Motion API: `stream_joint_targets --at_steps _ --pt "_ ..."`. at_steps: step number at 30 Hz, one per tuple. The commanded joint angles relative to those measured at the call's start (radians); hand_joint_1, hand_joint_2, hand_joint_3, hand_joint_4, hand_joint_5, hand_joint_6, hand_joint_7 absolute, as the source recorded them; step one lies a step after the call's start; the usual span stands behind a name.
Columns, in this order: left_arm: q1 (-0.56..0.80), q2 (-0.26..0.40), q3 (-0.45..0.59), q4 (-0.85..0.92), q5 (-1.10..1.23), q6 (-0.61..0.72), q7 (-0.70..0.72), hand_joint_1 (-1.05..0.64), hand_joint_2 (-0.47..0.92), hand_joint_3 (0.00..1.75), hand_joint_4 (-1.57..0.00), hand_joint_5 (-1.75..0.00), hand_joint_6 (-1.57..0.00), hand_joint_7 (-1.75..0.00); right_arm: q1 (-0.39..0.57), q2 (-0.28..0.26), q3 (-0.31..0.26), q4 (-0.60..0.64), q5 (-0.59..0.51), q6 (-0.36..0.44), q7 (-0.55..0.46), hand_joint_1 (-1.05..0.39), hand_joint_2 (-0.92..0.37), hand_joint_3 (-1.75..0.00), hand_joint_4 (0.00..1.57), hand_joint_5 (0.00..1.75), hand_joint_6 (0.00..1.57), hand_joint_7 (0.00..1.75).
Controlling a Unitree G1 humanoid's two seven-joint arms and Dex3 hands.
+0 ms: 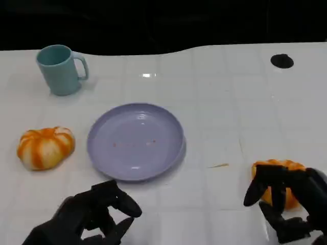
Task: Grasp the bread from the table and place it into the plate.
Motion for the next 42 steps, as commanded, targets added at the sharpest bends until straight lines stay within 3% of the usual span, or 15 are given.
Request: stream_joint_targets --at_steps 1,8,10,13,16,22,31,42 --pt "0.006 0.009 0.01 0.005 -0.01 -0.004 -0.008 -0.25 0.83 0.6 -0.62 -1.75 -0.64 -1.26 0.008 -0.058 -0.024 -0.093 -0.085 0.103 0.036 -0.15 -0.28 -1.06 0.77 1.3 0.83 0.76" --pt "0.005 0.01 0.004 0.005 -0.004 -0.012 -0.008 -0.25 0.83 0.6 -0.62 -1.75 -0.64 -1.25 0.005 -0.155 -0.027 -0.242 -0.214 0.272 0.185 -0.25 -0.62 -0.39 0.62 0.85 0.8 0.21" --pt "0.005 0.007 0.002 0.002 -0.005 -0.004 -0.006 -0.25 0.83 0.6 -0.63 -1.75 -0.64 -1.25 0.001 -0.179 -0.025 -0.277 -0.248 0.308 0.225 -0.28 -0.71 -0.21 0.52 0.62 0.75 0.08" --pt "0.002 0.006 -0.003 0.004 0.003 -0.01 -0.003 -0.26 0.83 0.6 -0.62 -1.75 -0.64 -1.25 -0.003 -0.209 -0.018 -0.316 -0.298 0.347 0.276 -0.34 -0.77 -0.09 0.4 0.43 0.64 0.01" --pt "0.0 0.003 -0.005 0.005 0.003 -0.005 -0.001 -0.28 0.83 0.59 -0.62 -1.75 -0.65 -1.25 -0.01 -0.223 -0.008 -0.348 -0.35 0.392 0.323 -0.39 -0.8 -0.05 0.27 0.33 0.49 0.0" --pt "0.0 0.002 -0.008 -0.001 0.002 0.003 -0.001 -0.28 0.83 0.6 -0.63 -1.75 -0.65 -1.24 -0.03 -0.222 0.028 -0.343 -0.437 0.418 0.339 -0.46 -0.81 -0.01 0.18 0.25 0.32 0.0" --pt "0.004 0.002 -0.008 -0.02 0.0 0.025 0.0 -0.28 0.82 0.6 -0.64 -1.75 -0.65 -1.25 -0.068 -0.212 0.079 -0.273 -0.506 0.424 0.322 -0.5 -0.82 -0.01 0.16 0.23 0.29 0.01" --pt "0.008 -0.002 -0.015 -0.034 0.006 0.027 0.003 -0.27 0.82 0.62 -0.63 -1.75 -0.64 -1.25 -0.177 -0.194 0.148 -0.043 -0.534 0.456 0.281 -0.49 -0.86 -0.01 0.24 0.24 0.37 0.03"
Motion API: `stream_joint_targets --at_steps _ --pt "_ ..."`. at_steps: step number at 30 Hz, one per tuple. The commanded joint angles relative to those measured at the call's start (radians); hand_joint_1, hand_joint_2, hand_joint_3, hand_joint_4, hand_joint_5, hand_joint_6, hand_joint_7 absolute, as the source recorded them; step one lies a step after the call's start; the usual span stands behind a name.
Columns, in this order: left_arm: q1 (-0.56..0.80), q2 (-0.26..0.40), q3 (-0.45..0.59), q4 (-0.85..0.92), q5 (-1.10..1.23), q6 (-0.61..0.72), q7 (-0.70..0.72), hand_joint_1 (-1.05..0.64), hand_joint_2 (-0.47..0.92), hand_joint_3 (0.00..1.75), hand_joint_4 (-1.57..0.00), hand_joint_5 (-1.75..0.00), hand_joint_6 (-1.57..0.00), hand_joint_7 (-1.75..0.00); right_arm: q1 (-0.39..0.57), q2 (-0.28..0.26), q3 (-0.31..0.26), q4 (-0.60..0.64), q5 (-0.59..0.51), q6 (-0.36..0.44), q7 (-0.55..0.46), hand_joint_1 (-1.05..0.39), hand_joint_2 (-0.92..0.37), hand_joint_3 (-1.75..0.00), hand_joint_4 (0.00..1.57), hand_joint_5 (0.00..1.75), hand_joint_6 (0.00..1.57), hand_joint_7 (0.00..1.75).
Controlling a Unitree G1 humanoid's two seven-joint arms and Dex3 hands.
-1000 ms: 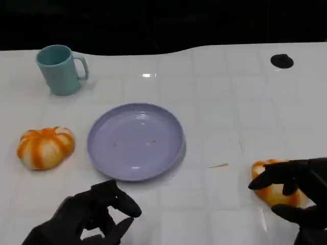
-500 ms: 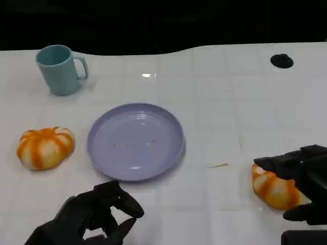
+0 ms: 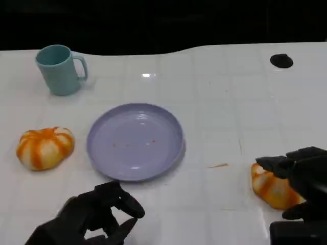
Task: Grasp the bread from the table and place it into the plate.
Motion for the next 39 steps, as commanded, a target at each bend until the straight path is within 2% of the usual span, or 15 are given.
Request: stream_joint_targets --at_steps 1,10,19,22,25,26,27,29,30,31,32,33,36,38,39 --pt "0.008 0.004 0.0 -0.016 0.005 0.003 0.003 -0.27 0.82 0.62 -0.63 -1.75 -0.64 -1.26 -0.055 0.013 0.025 0.091 0.0 0.028 -0.015 -0.49 -0.86 -0.01 0.25 0.23 0.38 0.03" --pt "0.016 0.001 -0.001 -0.048 0.006 0.033 0.005 -0.26 0.8 0.65 -0.63 -1.75 -0.64 -1.26 -0.174 0.068 0.091 0.31 0.039 0.082 -0.021 -0.48 -0.92 -0.02 0.3 0.19 0.44 0.03" --pt "0.02 0.002 -0.001 -0.067 0.01 0.043 0.004 -0.25 0.79 0.67 -0.62 -1.75 -0.63 -1.27 -0.277 0.119 0.15 0.497 0.078 0.12 -0.044 -0.51 -0.92 -0.15 0.38 0.16 0.53 0.04" --pt "0.022 0.005 -0.004 -0.074 0.019 0.047 0.005 -0.26 0.79 0.67 -0.63 -1.75 -0.63 -1.27 -0.295 0.136 0.155 0.536 0.092 0.128 -0.086 -0.49 -0.92 -0.21 0.45 0.16 0.62 0.06" --pt "0.025 0.0 -0.005 -0.086 0.014 0.062 0.006 -0.25 0.79 0.67 -0.63 -1.75 -0.63 -1.27 -0.295 0.162 0.135 0.569 0.116 0.11 -0.205 -0.42 -0.92 -0.15 0.69 0.22 0.84 0.12" --pt "0.026 -0.001 -0.006 -0.09 0.013 0.067 0.005 -0.25 0.79 0.68 -0.63 -1.75 -0.63 -1.28 -0.294 0.169 0.129 0.582 0.122 0.094 -0.264 -0.35 -0.92 -0.1 0.84 0.31 0.96 0.14" --pt "0.026 -0.001 -0.006 -0.093 0.013 0.071 0.005 -0.25 0.79 0.68 -0.64 -1.75 -0.63 -1.28 -0.293 0.173 0.123 0.593 0.128 0.077 -0.315 -0.3 -0.92 -0.09 0.89 0.46 1.05 0.14" --pt "0.024 -0.001 -0.009 -0.096 0.016 0.074 0.006 -0.25 0.78 0.68 -0.64 -1.75 -0.63 -1.28 -0.292 0.174 0.115 0.61 0.145 0.035 -0.398 -0.23 -0.92 -0.08 0.9 0.71 1.16 0.12" --pt "0.022 -0.001 -0.01 -0.096 0.018 0.075 0.007 -0.24 0.78 0.68 -0.64 -1.75 -0.63 -1.28 -0.294 0.173 0.111 0.622 0.154 0.007 -0.437 -0.17 -0.91 -0.12 0.88 1.05 1.23 0.18" --pt "0.02 -0.001 -0.01 -0.096 0.019 0.075 0.008 -0.24 0.78 0.69 -0.63 -1.75 -0.63 -1.29 -0.298 0.171 0.109 0.638 0.162 -0.021 -0.474 -0.14 -0.9 -0.17 0.84 1.33 1.22 0.32" --pt "0.017 -0.001 -0.011 -0.093 0.021 0.075 0.01 -0.24 0.78 0.69 -0.63 -1.75 -0.63 -1.29 -0.304 0.166 0.111 0.654 0.164 -0.048 -0.506 -0.12 -0.86 -0.26 0.82 1.53 1.14 0.57" --pt "0.015 -0.002 -0.012 -0.09 0.022 0.075 0.011 -0.24 0.78 0.69 -0.63 -1.75 -0.63 -1.29 -0.31 0.162 0.114 0.668 0.165 -0.067 -0.527 -0.13 -0.78 -0.45 0.83 1.66 1.0 0.89" --pt "0.014 -0.005 -0.013 -0.074 0.025 0.057 0.013 -0.24 0.77 0.69 -0.62 -1.75 -0.63 -1.29 -0.315 0.159 0.119 0.69 0.163 -0.099 -0.58 -0.15 -0.63 -0.73 0.86 1.74 0.82 1.33" --pt "0.018 -0.006 -0.013 -0.066 0.023 0.042 0.011 -0.22 0.77 0.7 -0.61 -1.75 -0.63 -1.29 -0.307 0.158 0.119 0.677 0.162 -0.107 -0.595 -0.16 -0.61 -0.78 0.86 1.74 0.77 1.4" --pt "0.02 -0.007 -0.013 -0.065 0.021 0.038 0.01 -0.22 0.77 0.7 -0.62 -1.75 -0.62 -1.29 -0.303 0.158 0.118 0.67 0.161 -0.115 -0.607 -0.16 -0.59 -0.81 0.85 1.75 0.78 1.37"
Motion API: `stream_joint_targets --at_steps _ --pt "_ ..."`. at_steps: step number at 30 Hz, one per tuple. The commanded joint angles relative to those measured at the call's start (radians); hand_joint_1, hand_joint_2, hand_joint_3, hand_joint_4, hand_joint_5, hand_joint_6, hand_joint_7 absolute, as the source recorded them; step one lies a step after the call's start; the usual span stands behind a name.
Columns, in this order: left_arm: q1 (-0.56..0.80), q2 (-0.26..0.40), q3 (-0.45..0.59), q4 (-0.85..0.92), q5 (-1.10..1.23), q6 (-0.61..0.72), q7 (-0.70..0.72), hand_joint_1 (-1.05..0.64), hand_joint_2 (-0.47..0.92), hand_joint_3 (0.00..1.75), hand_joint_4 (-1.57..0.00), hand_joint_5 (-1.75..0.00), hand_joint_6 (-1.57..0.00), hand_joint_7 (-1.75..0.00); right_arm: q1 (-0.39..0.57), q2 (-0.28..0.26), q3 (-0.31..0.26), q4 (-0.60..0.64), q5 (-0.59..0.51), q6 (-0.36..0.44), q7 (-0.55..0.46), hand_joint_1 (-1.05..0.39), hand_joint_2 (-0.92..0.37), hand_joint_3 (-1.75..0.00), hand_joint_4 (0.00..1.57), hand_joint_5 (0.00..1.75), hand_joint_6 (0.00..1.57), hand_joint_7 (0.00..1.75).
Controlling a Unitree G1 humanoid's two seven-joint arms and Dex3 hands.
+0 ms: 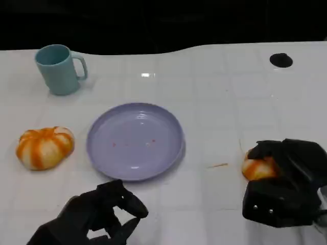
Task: Grasp the bread from the table and place it into the plate.
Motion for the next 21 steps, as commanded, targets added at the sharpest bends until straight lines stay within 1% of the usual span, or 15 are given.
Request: stream_joint_targets --at_steps 1,2,3,5,7,9,11,14,15,17,21 --pt "0.006 0.001 -0.001 0.013 0.004 -0.029 0.008 -0.21 0.77 0.7 -0.62 -1.75 -0.62 -1.29 0.001 -0.017 -0.001 -0.014 0.002 -0.023 -0.048 -0.15 -0.58 -0.82 0.86 1.75 0.79 1.37" --pt "0.008 0.002 -0.002 0.01 0.005 -0.026 0.007 -0.21 0.77 0.7 -0.63 -1.75 -0.62 -1.29 0.004 -0.017 -0.005 -0.013 0.01 -0.053 -0.072 -0.15 -0.58 -0.82 0.86 1.75 0.79 1.36" --pt "0.009 0.002 -0.002 0.008 0.007 -0.024 0.006 -0.21 0.77 0.7 -0.63 -1.75 -0.62 -1.29 0.005 -0.018 -0.007 -0.01 0.017 -0.075 -0.089 -0.12 -0.51 -0.93 0.89 1.75 0.76 1.53" --pt "0.009 0.002 -0.002 0.009 0.008 -0.024 0.007 -0.21 0.77 0.7 -0.63 -1.75 -0.63 -1.29 0.002 -0.02 -0.007 -0.001 0.017 -0.113 -0.127 -0.11 -0.44 -1.05 0.91 1.75 0.73 1.64" --pt "0.007 0.003 0.002 0.008 0.005 -0.019 0.006 -0.2 0.77 0.7 -0.64 -1.75 -0.63 -1.29 -0.005 -0.02 -0.005 0.0 0.011 -0.135 -0.148 -0.11 -0.4 -1.13 0.92 1.75 0.72 1.72" --pt "0.004 0.005 0.004 0.006 0.003 -0.012 0.004 -0.19 0.76 0.71 -0.63 -1.75 -0.62 -1.29 -0.013 -0.021 -0.001 -0.005 -0.002 -0.14 -0.162 -0.12 -0.39 -1.13 0.92 1.75 0.7 1.73" --pt "0.002 0.008 0.004 0.01 0.007 -0.014 0.003 -0.18 0.76 0.72 -0.64 -1.75 -0.62 -1.29 -0.02 -0.019 0.0 -0.007 -0.009 -0.151 -0.179 -0.12 -0.41 -1.08 0.92 1.75 0.7 1.73" --pt "0.0 0.012 0.004 0.016 0.012 -0.018 0.003 -0.18 0.76 0.72 -0.65 -1.75 -0.62 -1.29 -0.03 -0.015 -0.008 -0.014 0.009 -0.202 -0.21 -0.11 -0.43 -1.06 0.92 1.75 0.7 1.74" --pt "-0.001 0.013 0.004 0.015 0.011 -0.014 0.002 -0.18 0.76 0.72 -0.65 -1.75 -0.62 -1.28 -0.032 -0.015 -0.01 -0.023 0.014 -0.212 -0.209 -0.12 -0.42 -1.12 0.93 1.75 0.7 1.74" --pt "-0.002 0.012 0.004 0.013 0.009 -0.007 0.003 -0.17 0.76 0.72 -0.65 -1.75 -0.62 -1.28 -0.034 -0.012 -0.016 -0.048 0.027 -0.227 -0.201 -0.13 -0.39 -1.16 0.93 1.75 0.7 1.73" --pt "-0.003 0.014 -0.004 0.016 0.025 -0.015 0.01 -0.16 0.77 0.71 -0.62 -1.75 -0.62 -1.28 -0.036 0.006 -0.026 -0.09 0.071 -0.263 -0.18 -0.11 -0.28 -1.32 0.97 1.75 0.76 1.69"
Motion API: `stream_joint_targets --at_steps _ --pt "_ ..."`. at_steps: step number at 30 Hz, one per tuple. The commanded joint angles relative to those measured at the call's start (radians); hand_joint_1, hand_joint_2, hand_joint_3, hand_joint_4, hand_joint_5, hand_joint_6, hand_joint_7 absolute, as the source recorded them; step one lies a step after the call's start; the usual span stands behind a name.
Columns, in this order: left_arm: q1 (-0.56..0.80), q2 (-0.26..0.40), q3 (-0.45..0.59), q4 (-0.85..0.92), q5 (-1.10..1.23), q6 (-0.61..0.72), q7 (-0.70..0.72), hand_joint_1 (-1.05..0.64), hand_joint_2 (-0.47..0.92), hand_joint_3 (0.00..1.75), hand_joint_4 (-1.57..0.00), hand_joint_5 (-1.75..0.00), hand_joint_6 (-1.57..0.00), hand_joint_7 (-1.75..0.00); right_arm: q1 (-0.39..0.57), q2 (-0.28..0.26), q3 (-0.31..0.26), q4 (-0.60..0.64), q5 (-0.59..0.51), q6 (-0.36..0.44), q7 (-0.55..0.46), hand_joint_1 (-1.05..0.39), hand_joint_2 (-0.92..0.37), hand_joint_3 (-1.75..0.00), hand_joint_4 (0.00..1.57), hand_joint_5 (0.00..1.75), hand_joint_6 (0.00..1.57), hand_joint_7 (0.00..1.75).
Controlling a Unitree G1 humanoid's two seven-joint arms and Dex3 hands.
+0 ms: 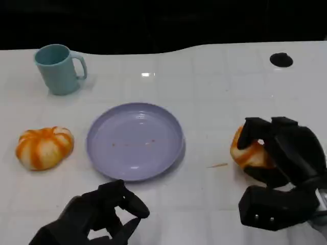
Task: Grasp the bread from the table and place it into the plate.
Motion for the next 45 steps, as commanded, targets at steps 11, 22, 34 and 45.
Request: stream_joint_targets --at_steps 11,22,34,45 --pt "0.011 0.006 -0.005 0.028 0.035 -0.043 0.01 -0.19 0.77 0.71 -0.62 -1.75 -0.63 -1.27 -0.051 0.083 0.0 -0.089 0.119 -0.054 0.103 -0.1 -0.25 -1.39 0.96 1.75 0.75 1.72" --pt "0.026 -0.006 -0.009 0.035 0.03 -0.067 0.012 -0.2 0.78 0.69 -0.63 -1.75 -0.64 -1.25 -0.186 0.23 0.064 0.088 0.111 -0.091 0.083 -0.09 -0.23 -1.39 0.97 1.75 0.73 1.75" --pt "0.024 -0.004 -0.015 0.02 0.039 -0.04 0.01 -0.24 0.8 0.65 -0.64 -1.75 -0.64 -1.25 -0.374 0.374 0.104 0.376 0.13 -0.137 0.073 -0.13 -0.3 -1.37 0.97 1.75 0.71 1.73" --pt "0.023 -0.004 -0.021 0.028 0.046 -0.053 0.013 -0.2 0.8 0.64 -0.64 -1.74 -0.65 -1.24 -0.526 0.468 0.095 0.585 0.195 -0.063 0.182 -0.2 -0.53 -0.88 0.64 1.46 0.79 0.74"
